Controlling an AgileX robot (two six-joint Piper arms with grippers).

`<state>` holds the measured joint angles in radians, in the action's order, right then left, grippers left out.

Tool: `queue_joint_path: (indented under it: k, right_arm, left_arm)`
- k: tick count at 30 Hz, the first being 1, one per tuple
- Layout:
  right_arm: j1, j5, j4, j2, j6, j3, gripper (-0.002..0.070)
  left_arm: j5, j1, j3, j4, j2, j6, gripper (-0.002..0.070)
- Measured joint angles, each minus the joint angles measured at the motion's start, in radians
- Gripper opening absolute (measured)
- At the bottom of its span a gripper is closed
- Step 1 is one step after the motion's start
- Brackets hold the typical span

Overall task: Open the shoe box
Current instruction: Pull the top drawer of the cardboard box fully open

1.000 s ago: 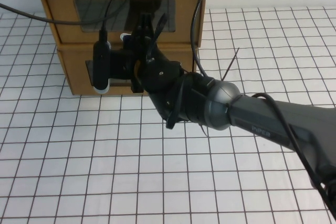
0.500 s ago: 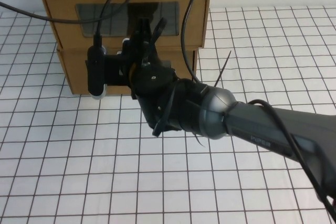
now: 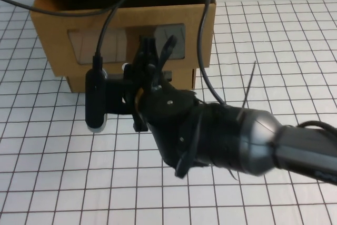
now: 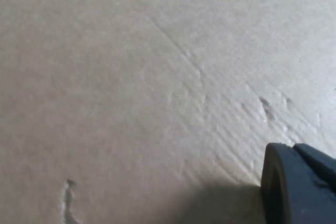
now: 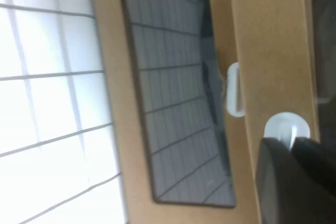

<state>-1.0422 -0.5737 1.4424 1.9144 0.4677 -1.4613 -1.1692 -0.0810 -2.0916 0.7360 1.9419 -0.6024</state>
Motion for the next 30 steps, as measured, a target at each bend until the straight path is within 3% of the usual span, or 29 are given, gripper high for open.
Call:
queue_joint_path:
  k: [13, 30]
  right_arm:
    - [-0.139, -0.13, -0.147, -0.136, -0.002, 0.131, 0.0005]
    - [-0.177, -0.174, -0.37, -0.146, -0.116, 0.133, -0.0006]
  left_arm:
    - [-0.006, 0.0, -0.004, -0.003, 0.0, 0.04, -0.0002]
    - [-0.006, 0.0, -0.004, -0.003, 0.0, 0.046, -0.0002]
